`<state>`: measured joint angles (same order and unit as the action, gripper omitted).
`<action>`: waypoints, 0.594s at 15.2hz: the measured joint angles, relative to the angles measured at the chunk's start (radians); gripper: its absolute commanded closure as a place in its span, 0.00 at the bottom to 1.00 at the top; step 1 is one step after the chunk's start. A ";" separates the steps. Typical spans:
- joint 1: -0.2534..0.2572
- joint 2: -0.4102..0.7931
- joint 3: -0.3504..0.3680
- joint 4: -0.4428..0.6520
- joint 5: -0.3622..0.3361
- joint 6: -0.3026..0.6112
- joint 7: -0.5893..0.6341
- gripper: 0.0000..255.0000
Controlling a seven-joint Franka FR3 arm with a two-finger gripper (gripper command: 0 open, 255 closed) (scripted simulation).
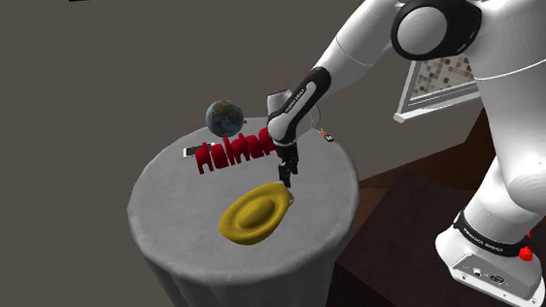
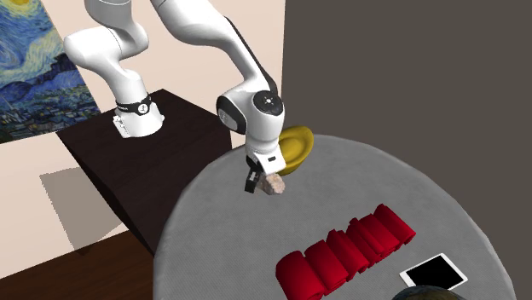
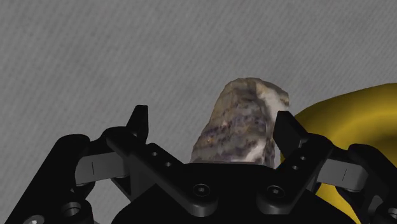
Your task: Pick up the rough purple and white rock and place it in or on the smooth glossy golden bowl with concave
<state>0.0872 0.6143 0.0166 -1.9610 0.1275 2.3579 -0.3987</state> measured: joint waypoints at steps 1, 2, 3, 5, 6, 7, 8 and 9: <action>0.001 0.001 0.000 -0.002 0.001 0.004 0.002 0.00; 0.001 0.002 0.000 -0.004 0.001 0.009 0.000 0.00; 0.001 0.003 0.000 -0.004 0.001 0.008 0.000 0.00; 0.001 0.003 0.000 -0.003 0.001 0.006 0.001 0.00; 0.001 0.004 0.000 -0.004 0.001 0.008 0.000 0.00; 0.002 0.006 -0.001 -0.002 0.001 0.006 0.000 1.00; 0.003 0.010 0.001 0.001 0.001 0.006 0.001 1.00; 0.005 0.016 0.003 0.002 0.002 0.007 0.001 1.00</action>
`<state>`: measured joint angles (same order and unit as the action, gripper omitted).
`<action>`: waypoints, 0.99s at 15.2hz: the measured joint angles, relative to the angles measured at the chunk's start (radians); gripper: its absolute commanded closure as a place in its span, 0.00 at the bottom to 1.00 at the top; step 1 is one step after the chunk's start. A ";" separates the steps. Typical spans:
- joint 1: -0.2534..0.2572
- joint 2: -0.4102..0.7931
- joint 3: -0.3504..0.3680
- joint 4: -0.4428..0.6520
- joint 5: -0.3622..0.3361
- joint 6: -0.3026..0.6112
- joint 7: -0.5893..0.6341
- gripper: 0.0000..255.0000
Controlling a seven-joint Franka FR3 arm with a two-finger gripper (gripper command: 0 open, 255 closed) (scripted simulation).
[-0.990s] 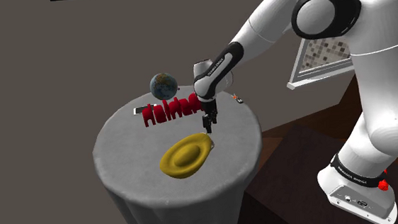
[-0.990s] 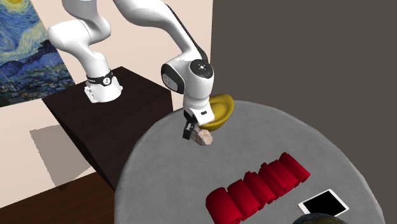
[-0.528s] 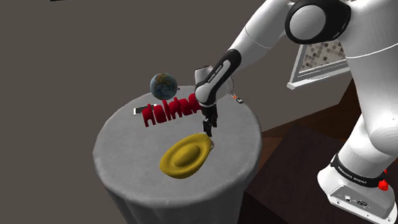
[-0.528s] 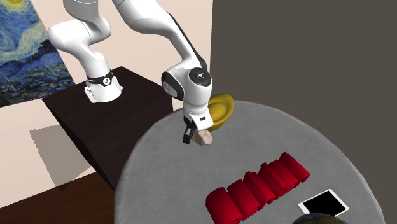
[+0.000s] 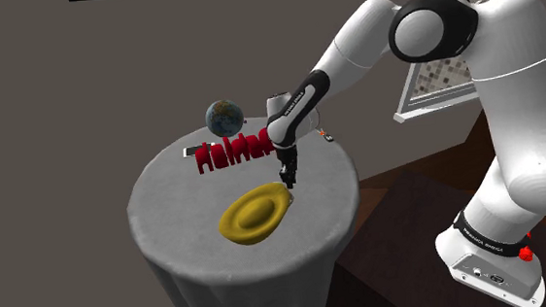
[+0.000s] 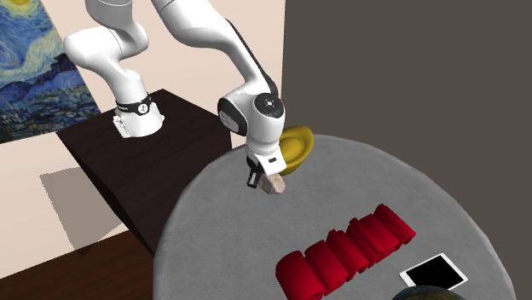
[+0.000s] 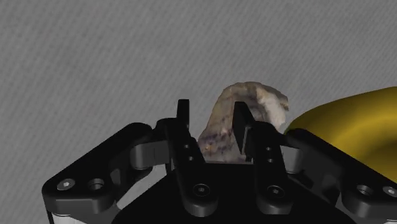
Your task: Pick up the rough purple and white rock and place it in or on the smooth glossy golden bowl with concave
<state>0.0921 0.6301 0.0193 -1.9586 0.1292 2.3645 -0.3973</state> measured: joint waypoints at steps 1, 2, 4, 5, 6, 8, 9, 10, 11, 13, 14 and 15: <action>0.001 0.003 0.001 0.002 0.000 0.000 0.000 1.00; 0.002 0.005 0.002 0.003 0.000 0.000 0.001 1.00; 0.002 0.006 0.002 0.003 0.000 0.000 0.001 1.00; 0.002 0.006 0.002 0.003 0.000 0.000 0.001 1.00; 0.002 0.006 0.002 0.003 0.000 0.000 0.001 1.00; 0.002 0.006 0.002 0.003 0.000 0.000 0.001 0.00; 0.002 0.006 0.002 0.003 0.000 0.000 0.001 0.00; 0.034 0.012 -0.021 0.021 -0.012 -0.011 0.050 0.00; 0.087 0.025 -0.055 0.056 -0.027 -0.037 0.162 0.00; 0.200 0.081 -0.134 0.178 -0.057 -0.163 0.431 0.00; 0.254 0.117 -0.170 0.246 -0.067 -0.222 0.571 0.00; 0.293 0.166 -0.204 0.332 -0.073 -0.269 0.704 0.00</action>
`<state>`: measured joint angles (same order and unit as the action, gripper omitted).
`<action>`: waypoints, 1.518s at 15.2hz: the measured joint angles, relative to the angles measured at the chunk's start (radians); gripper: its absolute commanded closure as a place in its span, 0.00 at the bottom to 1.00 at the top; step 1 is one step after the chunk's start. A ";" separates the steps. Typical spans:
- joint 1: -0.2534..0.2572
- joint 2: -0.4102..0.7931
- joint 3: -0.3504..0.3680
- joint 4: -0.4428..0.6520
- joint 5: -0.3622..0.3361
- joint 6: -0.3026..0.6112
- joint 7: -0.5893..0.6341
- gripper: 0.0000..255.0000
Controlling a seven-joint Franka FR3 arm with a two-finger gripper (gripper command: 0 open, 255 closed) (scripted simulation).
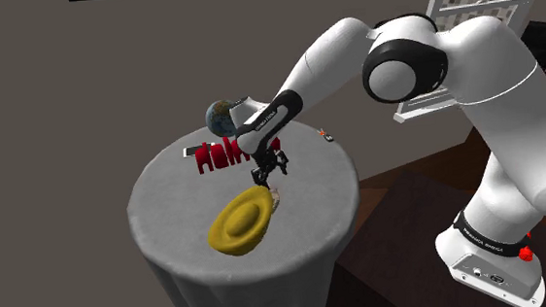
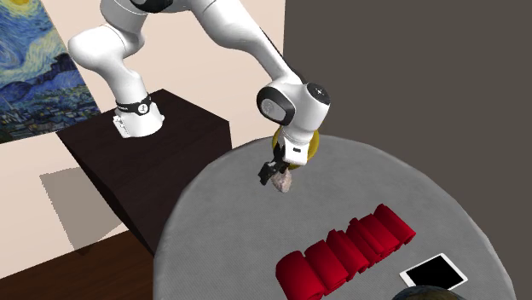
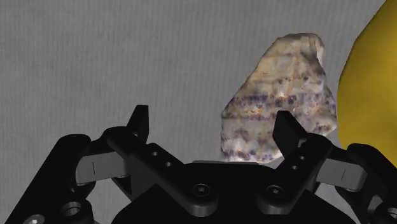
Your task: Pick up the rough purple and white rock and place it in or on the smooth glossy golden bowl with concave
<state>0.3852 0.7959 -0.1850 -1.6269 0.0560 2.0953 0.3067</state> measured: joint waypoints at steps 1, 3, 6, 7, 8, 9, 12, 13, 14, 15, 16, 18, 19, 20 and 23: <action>0.017 0.042 -0.017 0.068 0.000 -0.026 0.073 0.00; 0.036 0.058 -0.031 0.100 -0.001 -0.032 0.135 0.00; 0.041 0.053 -0.032 0.090 0.001 -0.003 0.154 0.00; 0.038 0.056 -0.031 0.095 0.002 0.005 0.155 0.00; 0.040 0.060 -0.027 0.104 0.003 0.009 0.160 0.00; 0.039 0.054 -0.026 0.091 0.002 0.019 0.158 0.00; 0.035 0.054 -0.024 0.089 0.000 0.022 0.159 0.00; 0.032 0.051 -0.022 0.086 0.000 0.029 0.155 0.00; 0.036 0.044 -0.022 0.072 -0.002 0.032 0.160 0.00; 0.027 0.055 -0.020 0.091 -0.002 0.024 0.152 0.00; 0.034 0.053 -0.017 0.088 -0.002 0.027 0.161 1.00; 0.033 0.060 -0.013 0.122 -0.001 -0.001 0.161 1.00; 0.027 0.072 -0.012 0.146 -0.001 -0.025 0.156 1.00; 0.025 0.087 -0.011 0.172 0.000 -0.049 0.157 1.00; 0.023 0.095 -0.017 0.173 -0.003 -0.053 0.160 1.00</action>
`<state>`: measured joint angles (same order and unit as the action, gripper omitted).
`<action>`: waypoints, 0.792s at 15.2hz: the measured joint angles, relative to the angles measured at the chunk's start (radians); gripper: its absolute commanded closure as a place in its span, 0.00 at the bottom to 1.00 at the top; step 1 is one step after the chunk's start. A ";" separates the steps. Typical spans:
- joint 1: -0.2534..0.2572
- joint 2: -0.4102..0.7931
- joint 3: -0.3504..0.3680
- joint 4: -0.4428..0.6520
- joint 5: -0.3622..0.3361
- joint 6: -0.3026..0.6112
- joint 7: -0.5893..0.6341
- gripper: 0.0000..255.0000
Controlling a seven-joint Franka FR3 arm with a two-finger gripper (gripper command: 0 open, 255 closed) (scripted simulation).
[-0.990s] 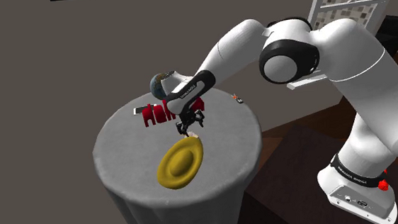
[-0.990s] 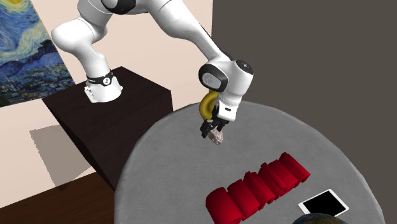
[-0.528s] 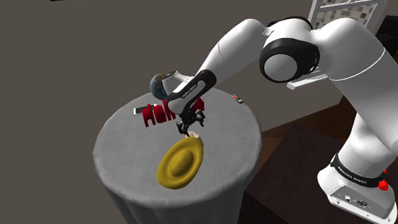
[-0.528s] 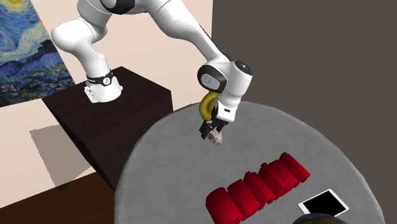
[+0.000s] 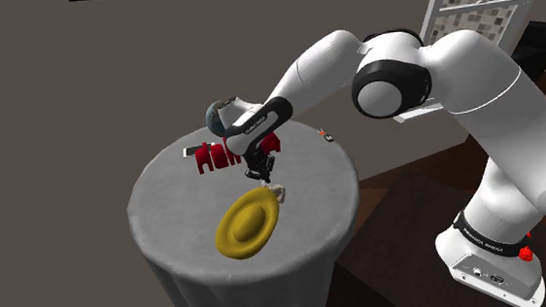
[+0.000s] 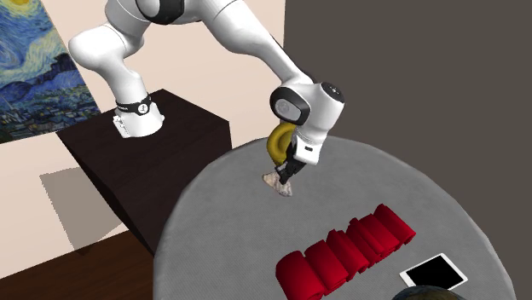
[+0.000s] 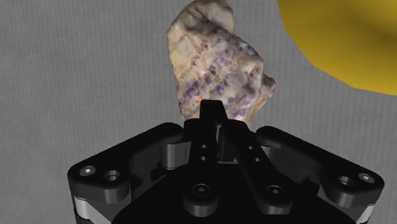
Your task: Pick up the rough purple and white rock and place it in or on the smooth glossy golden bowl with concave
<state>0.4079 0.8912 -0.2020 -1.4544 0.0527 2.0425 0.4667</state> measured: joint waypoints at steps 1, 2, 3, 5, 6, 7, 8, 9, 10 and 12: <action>0.002 0.001 -0.001 0.001 -0.001 0.000 0.003 1.00; 0.003 0.001 -0.002 -0.002 -0.001 0.002 0.005 1.00; 0.003 0.001 -0.002 -0.002 -0.002 0.001 0.005 0.00; -0.052 0.012 0.028 0.049 0.032 -0.032 -0.022 0.00; -0.110 0.031 0.059 0.078 0.102 -0.051 -0.043 0.00; -0.141 0.047 0.077 0.091 0.140 -0.055 -0.055 0.00; -0.157 0.060 0.086 0.102 0.159 -0.057 -0.061 0.00; -0.166 0.068 0.092 0.102 0.169 -0.051 -0.066 0.00; -0.170 0.075 0.095 0.102 0.175 -0.045 -0.070 0.00; -0.172 0.087 0.099 0.096 0.181 -0.027 -0.072 0.00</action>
<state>0.2364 0.9786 -0.1032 -1.3587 0.2337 2.0159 0.3943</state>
